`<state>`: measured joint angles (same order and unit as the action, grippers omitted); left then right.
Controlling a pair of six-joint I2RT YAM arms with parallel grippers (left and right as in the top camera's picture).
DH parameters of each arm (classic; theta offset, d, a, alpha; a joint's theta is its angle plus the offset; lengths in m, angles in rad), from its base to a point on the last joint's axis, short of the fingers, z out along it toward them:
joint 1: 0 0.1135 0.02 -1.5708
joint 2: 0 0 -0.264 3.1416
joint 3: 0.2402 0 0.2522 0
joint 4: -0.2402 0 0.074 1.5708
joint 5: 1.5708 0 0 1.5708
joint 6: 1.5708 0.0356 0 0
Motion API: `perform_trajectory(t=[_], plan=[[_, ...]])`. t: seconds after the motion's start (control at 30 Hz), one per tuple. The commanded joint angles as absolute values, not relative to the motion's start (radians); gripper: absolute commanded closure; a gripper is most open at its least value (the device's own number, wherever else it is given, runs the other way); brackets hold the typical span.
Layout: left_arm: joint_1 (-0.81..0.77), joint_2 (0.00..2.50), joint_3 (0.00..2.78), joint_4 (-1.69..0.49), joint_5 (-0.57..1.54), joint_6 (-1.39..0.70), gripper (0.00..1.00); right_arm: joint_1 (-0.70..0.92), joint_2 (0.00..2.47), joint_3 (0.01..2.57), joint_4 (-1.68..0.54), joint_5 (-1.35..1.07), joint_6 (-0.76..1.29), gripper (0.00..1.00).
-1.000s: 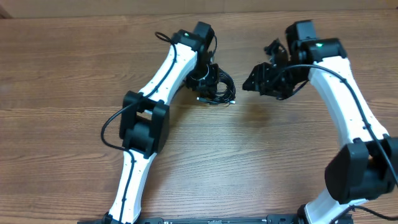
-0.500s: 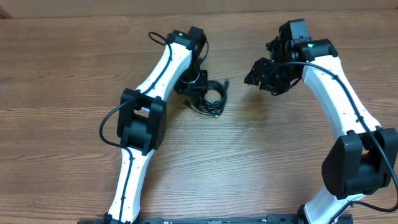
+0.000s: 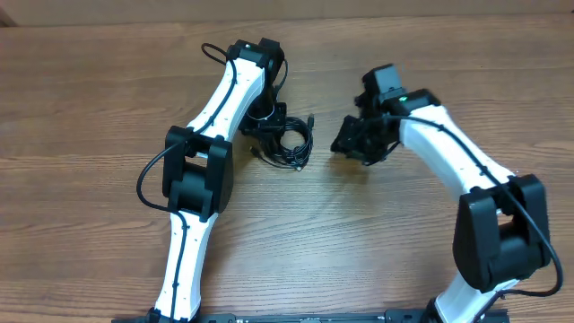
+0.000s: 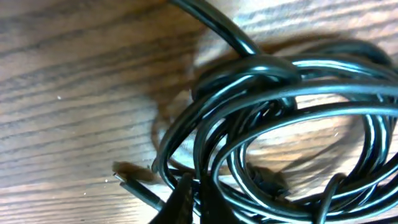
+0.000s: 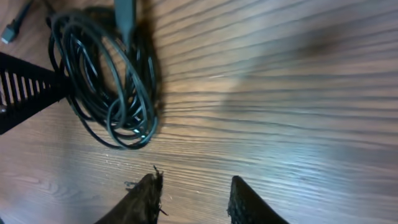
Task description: Untangle cables
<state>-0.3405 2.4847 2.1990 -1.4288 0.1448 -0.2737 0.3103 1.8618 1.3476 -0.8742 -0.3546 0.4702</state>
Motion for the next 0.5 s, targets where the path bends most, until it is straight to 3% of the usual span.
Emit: perform_trajectory(t=[0.0, 0.17, 0.27, 0.47], plan=[[-0.354, 2.497, 2.207, -1.444, 0.135, -0.231, 0.88, 0.358, 1.865, 1.313, -0.826, -0.348, 0.551, 0.7], [-0.354, 2.497, 2.207, -1.446, 0.135, -0.232, 0.81, 0.418, 1.865, 1.284, -0.752, -0.291, 0.634, 0.77], [-0.354, 2.497, 2.207, -1.453, 0.149, -0.208, 0.6, 0.439, 1.865, 1.27, -0.734, -0.207, 0.697, 0.78], [-0.329, 2.496, 2.305, -1.573, 0.217, -0.163, 0.58, 0.438, 1.865, 1.269, -0.695, -0.123, 0.707, 0.8]])
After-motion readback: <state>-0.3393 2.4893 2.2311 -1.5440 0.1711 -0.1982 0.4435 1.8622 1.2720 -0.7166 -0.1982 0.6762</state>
